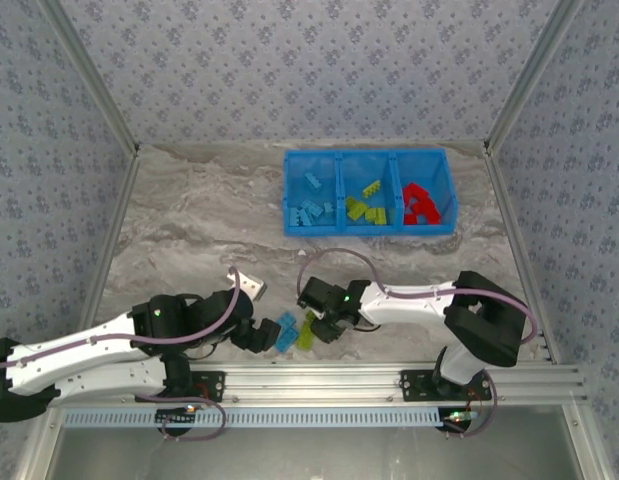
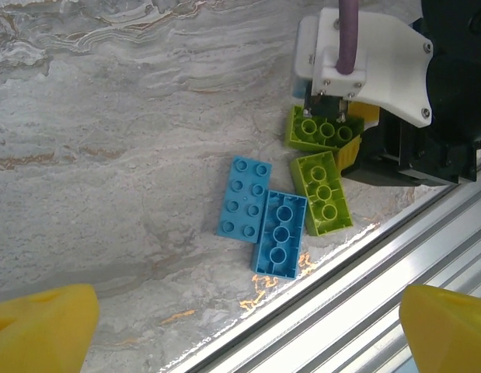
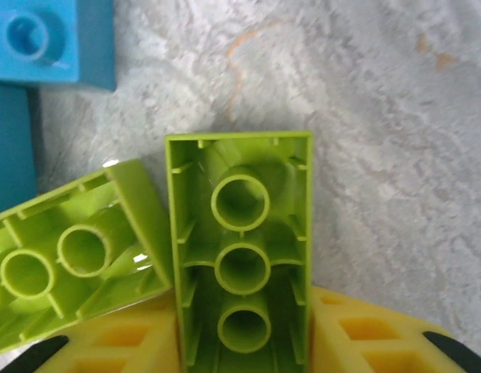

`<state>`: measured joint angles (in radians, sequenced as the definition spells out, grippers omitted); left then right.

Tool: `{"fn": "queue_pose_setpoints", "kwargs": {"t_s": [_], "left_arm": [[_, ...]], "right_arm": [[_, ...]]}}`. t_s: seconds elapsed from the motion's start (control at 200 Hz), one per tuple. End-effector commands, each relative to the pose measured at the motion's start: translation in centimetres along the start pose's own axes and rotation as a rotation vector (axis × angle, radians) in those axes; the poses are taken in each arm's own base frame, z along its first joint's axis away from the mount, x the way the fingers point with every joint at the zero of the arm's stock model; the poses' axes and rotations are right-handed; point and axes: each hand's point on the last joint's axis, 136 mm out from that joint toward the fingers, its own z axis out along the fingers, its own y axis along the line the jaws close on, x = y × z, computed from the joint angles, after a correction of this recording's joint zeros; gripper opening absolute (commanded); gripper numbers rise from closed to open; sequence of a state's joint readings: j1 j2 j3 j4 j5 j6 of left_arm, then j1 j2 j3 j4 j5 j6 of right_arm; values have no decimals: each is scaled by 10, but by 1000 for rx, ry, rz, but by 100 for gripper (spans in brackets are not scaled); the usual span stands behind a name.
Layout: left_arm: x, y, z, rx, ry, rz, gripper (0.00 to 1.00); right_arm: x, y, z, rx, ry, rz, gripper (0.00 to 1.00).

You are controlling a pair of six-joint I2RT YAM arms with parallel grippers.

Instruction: Sort the legos into containers by color

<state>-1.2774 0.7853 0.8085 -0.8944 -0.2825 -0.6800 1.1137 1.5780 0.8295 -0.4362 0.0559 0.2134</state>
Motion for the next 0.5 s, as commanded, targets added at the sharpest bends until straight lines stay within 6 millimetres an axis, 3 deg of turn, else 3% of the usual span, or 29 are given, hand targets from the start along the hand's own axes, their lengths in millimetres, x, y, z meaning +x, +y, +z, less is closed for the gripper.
{"fn": "queue_pose_setpoints", "kwargs": {"t_s": [0.0, 0.18, 0.27, 0.365, 0.495], "left_arm": [[-5, 1, -3, -6, -33, -15, 99], [-19, -7, -5, 24, -90, -41, 99], [-32, -11, -9, 40, -138, -66, 99], [-44, -8, -12, 24, -193, -118, 99], [-46, 4, -11, -36, -225, -175, 99]], "right_arm": [[-8, -4, -10, 14, -32, -6, 36], [-9, -24, -40, 71, -141, 66, 26], [-20, -42, -70, 114, -255, 133, 25], [-37, -73, -106, 142, -394, 258, 26], [-58, -140, -148, 212, -585, 475, 26]]}}
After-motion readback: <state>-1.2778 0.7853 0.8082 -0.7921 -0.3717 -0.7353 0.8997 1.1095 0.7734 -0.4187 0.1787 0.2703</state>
